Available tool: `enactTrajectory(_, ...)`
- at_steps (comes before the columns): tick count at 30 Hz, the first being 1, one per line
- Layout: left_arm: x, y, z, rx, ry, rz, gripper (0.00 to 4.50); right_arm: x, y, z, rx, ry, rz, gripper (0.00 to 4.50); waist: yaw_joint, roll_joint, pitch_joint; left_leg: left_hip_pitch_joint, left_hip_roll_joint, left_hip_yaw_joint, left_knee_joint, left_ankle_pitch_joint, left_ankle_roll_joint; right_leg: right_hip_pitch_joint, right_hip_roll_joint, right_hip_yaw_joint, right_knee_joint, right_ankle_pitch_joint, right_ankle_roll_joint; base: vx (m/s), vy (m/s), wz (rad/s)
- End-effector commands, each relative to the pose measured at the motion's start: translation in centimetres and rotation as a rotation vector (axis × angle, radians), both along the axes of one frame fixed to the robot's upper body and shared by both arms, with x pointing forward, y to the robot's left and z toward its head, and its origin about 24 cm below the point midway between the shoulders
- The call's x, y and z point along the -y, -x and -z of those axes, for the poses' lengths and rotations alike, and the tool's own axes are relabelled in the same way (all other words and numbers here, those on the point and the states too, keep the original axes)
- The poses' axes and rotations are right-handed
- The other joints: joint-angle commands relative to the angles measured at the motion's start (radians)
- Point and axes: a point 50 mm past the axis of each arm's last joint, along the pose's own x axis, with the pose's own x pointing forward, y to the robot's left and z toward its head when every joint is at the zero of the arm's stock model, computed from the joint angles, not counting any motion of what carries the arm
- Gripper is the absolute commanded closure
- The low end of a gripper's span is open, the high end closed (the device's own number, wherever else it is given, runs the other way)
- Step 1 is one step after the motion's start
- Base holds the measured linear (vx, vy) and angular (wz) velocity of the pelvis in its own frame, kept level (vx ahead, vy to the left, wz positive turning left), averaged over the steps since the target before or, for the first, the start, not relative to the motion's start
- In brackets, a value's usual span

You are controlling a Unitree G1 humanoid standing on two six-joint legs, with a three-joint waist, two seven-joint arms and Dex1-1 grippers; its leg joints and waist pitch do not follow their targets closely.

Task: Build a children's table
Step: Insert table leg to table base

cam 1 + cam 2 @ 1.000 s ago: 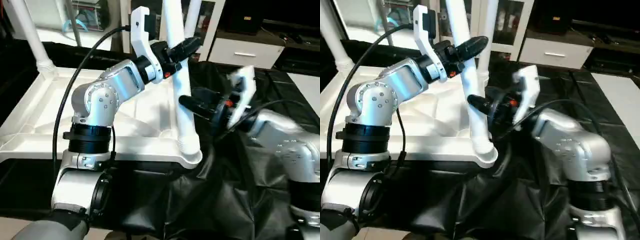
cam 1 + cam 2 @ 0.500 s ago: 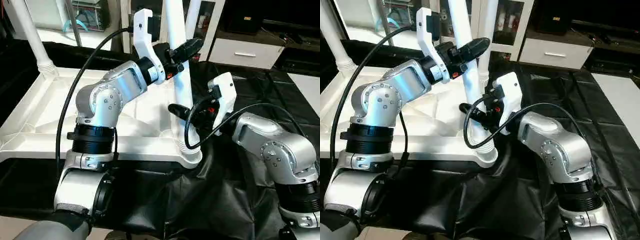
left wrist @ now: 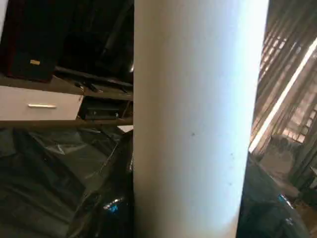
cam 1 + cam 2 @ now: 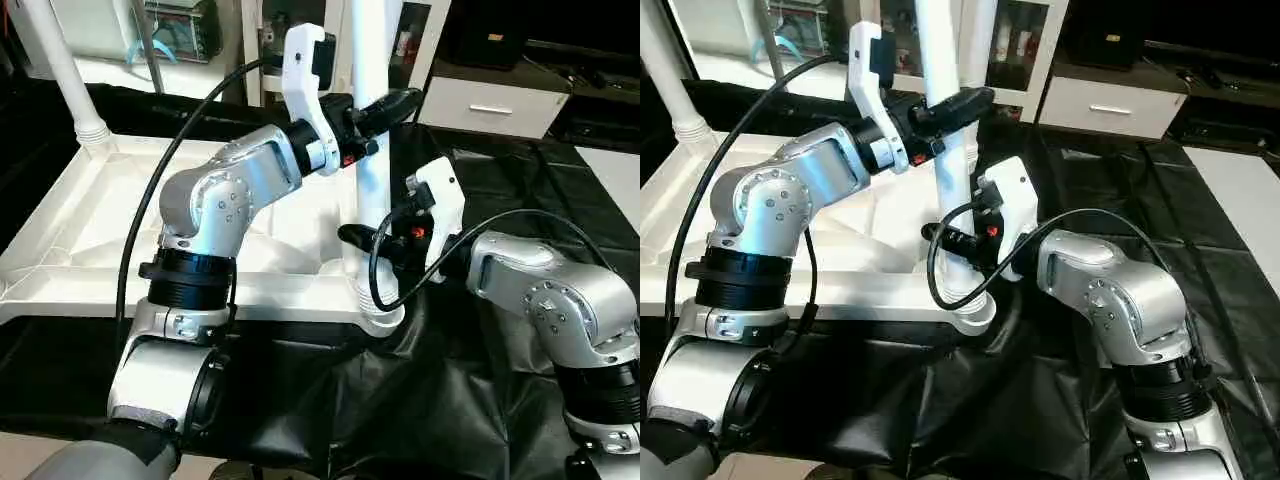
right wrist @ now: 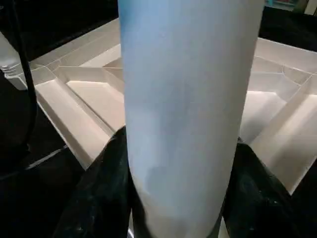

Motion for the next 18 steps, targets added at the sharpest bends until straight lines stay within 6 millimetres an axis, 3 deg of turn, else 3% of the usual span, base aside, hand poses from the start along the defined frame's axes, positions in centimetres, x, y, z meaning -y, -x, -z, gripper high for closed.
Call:
enactTrajectory(1, 0.55, 0.64, -1.23, 0.068, 0.000, 0.036, 2.80, 0.17, 0.04, 0.30, -0.025, 0.020, 0.006, 1.96, 0.002, 0.002, -0.087, 0.032, 0.050, -0.025, -0.075, -0.160, -0.054, 0.056, -0.058, 0.044, -0.057, -0.178, -0.182, 0.000, 0.000, 0.00)
enactTrajectory(3, 0.63, 0.72, -1.20, 0.073, -0.007, 0.045, 2.80, 0.18, 0.19, 0.47, -0.035, 0.033, -0.003, 1.55, 0.003, 0.003, -0.087, 0.033, 0.049, -0.025, -0.074, -0.157, -0.053, 0.056, -0.057, 0.044, -0.056, -0.171, -0.186, 0.000, 0.000, 0.00)
enactTrajectory(12, 0.67, 0.87, -1.21, 0.084, -0.013, 0.057, 2.80, 0.41, 0.26, 0.76, -0.054, 0.050, -0.001, 1.53, 0.004, 0.002, -0.087, 0.033, 0.049, -0.024, -0.073, -0.165, -0.056, 0.056, -0.058, 0.044, -0.057, -0.189, -0.182, 0.000, 0.000, 0.00)
enactTrajectory(13, 0.67, 0.88, -1.21, 0.084, -0.013, 0.057, 2.80, 0.41, 0.27, 0.76, -0.055, 0.050, -0.002, 1.81, 0.004, 0.002, -0.087, 0.033, 0.049, -0.025, -0.073, -0.166, -0.056, 0.056, -0.057, 0.044, -0.057, -0.188, -0.182, 0.000, 0.000, 0.00)
enactTrajectory(17, 0.69, 0.92, -1.16, 0.087, -0.018, 0.061, 2.80, 0.46, 0.41, 0.86, -0.072, 0.047, -0.015, 2.00, 0.004, 0.001, -0.086, 0.033, 0.048, -0.025, -0.073, -0.180, -0.056, 0.056, -0.058, 0.045, -0.059, -0.211, -0.177, 0.000, 0.000, 0.00)
enactTrajectory(18, 0.69, 0.92, -1.16, 0.087, -0.018, 0.061, 2.80, 0.46, 0.41, 0.86, -0.072, 0.047, -0.015, 2.26, 0.004, 0.001, -0.085, 0.033, 0.048, -0.025, -0.073, -0.182, -0.056, 0.055, -0.058, 0.045, -0.060, -0.216, -0.175, 0.000, 0.000, 0.00)
